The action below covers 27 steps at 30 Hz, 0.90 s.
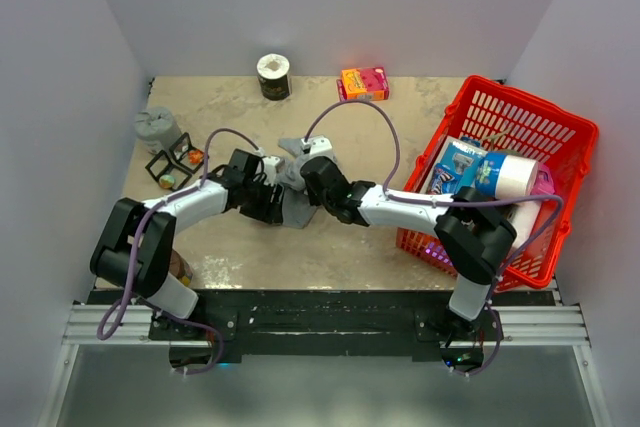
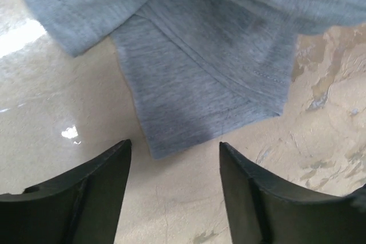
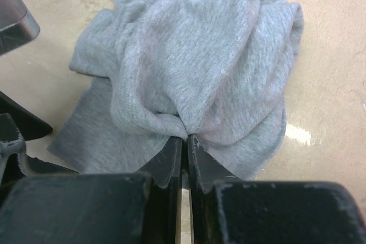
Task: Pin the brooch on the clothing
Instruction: Pick up the crumped clothing from the center of the board.
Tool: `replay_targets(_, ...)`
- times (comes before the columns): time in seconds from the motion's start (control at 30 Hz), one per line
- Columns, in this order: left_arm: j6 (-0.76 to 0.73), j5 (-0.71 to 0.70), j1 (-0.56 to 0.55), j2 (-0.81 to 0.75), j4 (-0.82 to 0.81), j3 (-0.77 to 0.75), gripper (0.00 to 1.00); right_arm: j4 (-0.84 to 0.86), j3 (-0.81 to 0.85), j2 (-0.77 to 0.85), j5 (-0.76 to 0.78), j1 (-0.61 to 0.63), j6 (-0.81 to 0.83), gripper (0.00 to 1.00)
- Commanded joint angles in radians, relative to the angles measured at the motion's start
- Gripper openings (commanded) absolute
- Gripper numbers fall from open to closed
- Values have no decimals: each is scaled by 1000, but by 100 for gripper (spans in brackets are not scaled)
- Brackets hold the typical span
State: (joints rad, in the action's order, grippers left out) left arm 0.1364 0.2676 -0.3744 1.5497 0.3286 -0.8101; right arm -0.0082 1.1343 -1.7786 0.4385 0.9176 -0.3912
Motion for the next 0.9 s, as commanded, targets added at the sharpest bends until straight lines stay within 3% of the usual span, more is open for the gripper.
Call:
replay_targets(0.0, -14, 45, -29, 45, 18, -15, 55, 16, -22, 39, 20, -6, -18, 1)
replay_targets(0.07, -15, 67, -41, 58, 17, -14, 44, 11, -22, 45, 23, -8, -20, 1)
replay_targets(0.1, -15, 91, -44, 67, 15, -17, 25, 11, -22, 56, 25, -8, -20, 1)
replay_targets(0.17, -11, 107, -46, 63, 10, -20, 0, 11, -22, 71, 32, -10, -17, 0)
replay_targets(0.27, 2, 49, -44, -5, -17, -21, 0, -32, -12, 117, 58, -11, -2, 0)
replay_targets(0.37, 11, -99, -34, -127, -34, -12, 0, -78, 13, 185, 92, -16, 27, 0)
replay_targets(0.63, 35, -487, 55, -598, -128, 92, 0, -170, 129, 410, 210, -22, 150, 0)
replay_targets(0.73, 43, -554, 120, -744, -178, 139, 0, -182, 179, 491, 258, -22, 192, 0)
replay_targets(0.87, 58, -562, 204, -807, -200, 152, 0, -165, 225, 585, 292, -22, 247, 0)
